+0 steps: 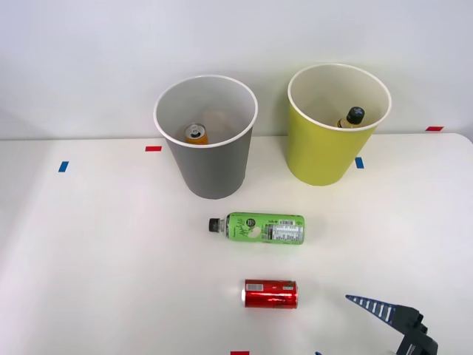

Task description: Put cans in the gray bin, plastic bottles in the light green bin

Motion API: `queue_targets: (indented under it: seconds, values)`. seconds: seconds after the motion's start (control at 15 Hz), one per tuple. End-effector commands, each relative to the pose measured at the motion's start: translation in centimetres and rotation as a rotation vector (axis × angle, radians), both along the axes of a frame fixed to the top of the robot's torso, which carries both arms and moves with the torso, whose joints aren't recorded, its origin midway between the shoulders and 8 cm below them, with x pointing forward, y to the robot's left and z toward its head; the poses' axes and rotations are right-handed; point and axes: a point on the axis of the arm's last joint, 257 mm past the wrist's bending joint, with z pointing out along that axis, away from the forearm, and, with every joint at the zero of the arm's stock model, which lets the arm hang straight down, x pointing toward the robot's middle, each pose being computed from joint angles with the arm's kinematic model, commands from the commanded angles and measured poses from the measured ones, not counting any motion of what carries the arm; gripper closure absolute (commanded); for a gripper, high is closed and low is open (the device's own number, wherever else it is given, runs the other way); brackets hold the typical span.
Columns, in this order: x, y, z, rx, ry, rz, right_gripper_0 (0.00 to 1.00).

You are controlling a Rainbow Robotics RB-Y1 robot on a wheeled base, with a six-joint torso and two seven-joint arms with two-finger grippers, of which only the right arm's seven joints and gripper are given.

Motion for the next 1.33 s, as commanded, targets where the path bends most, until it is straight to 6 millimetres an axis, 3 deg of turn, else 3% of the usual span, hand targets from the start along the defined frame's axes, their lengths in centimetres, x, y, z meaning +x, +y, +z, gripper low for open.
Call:
queue_targets:
  seconds: [0.07, 0.4, 0.67, 1.07, 1.33]
  values:
    - [-0.2, 0.5, 0.6, -0.105, 0.053, 0.004, 0.08]
    - [0.3, 0.9, -0.5, -0.212, 0.106, 0.01, 0.09]
    - [0.5, 4.0, -0.3, -0.216, 0.102, 0.105, 0.08]
    - [1.8, 3.3, -1.2, -0.328, 0.132, 0.14, 0.09]
    - [1.9, 5.3, -1.4, -0.363, 0.124, 0.194, 0.09]
